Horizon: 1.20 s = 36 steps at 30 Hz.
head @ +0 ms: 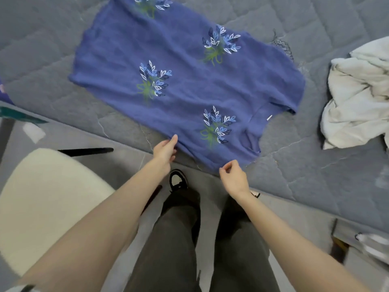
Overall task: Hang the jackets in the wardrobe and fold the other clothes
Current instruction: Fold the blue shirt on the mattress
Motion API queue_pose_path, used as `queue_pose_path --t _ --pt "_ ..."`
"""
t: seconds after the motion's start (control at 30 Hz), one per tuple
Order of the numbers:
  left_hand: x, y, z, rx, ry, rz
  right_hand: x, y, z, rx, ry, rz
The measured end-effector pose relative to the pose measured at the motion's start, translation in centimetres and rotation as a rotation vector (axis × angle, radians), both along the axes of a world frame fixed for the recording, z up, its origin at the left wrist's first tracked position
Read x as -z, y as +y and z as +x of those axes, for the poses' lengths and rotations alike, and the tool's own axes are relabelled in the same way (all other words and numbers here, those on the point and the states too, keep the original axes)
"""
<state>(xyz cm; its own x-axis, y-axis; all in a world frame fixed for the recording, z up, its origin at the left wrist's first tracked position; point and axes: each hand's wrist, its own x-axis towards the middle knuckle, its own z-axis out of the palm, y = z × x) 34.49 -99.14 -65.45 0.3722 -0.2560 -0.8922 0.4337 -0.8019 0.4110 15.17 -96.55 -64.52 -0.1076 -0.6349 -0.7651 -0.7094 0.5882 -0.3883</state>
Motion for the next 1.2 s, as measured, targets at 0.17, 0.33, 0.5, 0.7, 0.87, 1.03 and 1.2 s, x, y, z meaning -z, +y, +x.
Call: queue_pose_path --t 0.17,0.33,0.5,0.7,0.87,1.03,1.2 --pt "1.2 1.7 0.7 -0.06 0.018 -0.107 0.9 2.0 1.8 0.676 -0.158 -0.006" --pt "0.3 6.2 2.5 -0.107 -0.044 -0.143 1.3 1.6 2.7 1.043 -0.398 0.174" --pt "-0.7 11.8 3.5 -0.061 -0.069 -0.066 1.2 2.0 3.3 0.95 -0.533 0.21" --pt "-1.4 15.1 3.1 -0.073 0.006 -0.105 0.2 3.4 3.2 0.995 -0.768 0.156" --pt "-2.1 14.4 3.3 0.012 0.008 -0.246 -0.5 4.1 3.2 0.963 -0.879 0.112" --pt "-2.3 13.9 3.9 0.262 0.05 -0.255 -0.3 4.9 3.1 0.885 -0.889 0.155" --pt "-1.4 14.1 5.5 0.452 -0.025 -0.267 0.5 6.2 3.3 0.775 -0.858 0.077"
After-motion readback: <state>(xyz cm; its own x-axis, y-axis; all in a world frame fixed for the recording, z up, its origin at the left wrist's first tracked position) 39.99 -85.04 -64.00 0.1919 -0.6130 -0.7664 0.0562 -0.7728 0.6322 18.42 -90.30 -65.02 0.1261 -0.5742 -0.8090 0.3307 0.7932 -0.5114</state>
